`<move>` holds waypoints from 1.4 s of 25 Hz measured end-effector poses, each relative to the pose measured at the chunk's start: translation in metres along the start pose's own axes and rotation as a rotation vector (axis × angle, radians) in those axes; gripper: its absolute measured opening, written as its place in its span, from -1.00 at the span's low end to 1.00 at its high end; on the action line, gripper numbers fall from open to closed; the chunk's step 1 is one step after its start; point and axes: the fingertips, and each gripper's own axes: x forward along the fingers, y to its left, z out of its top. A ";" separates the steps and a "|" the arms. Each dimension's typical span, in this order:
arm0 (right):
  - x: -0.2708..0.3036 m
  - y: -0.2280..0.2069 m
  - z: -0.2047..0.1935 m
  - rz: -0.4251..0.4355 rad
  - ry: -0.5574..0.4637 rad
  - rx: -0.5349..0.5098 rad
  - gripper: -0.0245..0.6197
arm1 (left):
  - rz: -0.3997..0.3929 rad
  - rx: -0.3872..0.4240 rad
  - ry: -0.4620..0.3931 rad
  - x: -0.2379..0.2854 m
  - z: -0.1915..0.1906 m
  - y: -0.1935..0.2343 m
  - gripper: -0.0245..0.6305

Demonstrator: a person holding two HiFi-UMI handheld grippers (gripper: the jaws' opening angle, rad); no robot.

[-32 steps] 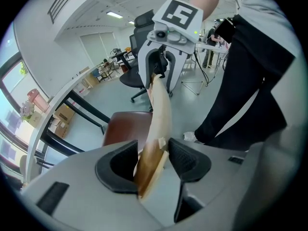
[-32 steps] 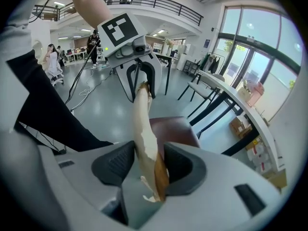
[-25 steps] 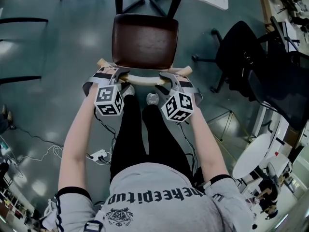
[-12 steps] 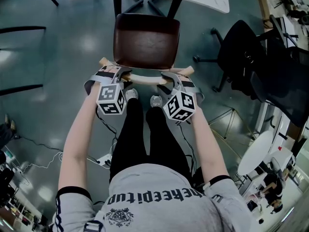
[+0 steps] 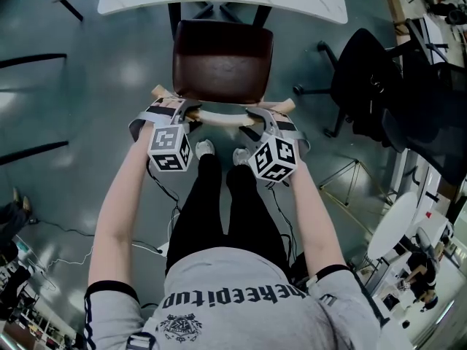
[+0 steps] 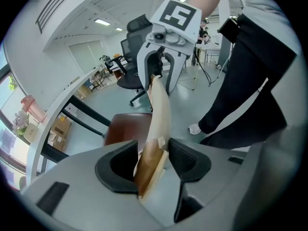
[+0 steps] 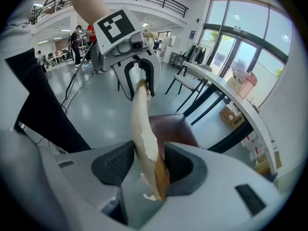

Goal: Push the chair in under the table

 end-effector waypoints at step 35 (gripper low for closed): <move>0.033 -0.077 0.019 -0.076 0.056 0.048 -0.27 | -0.014 0.069 -0.025 0.011 -0.021 0.088 -0.29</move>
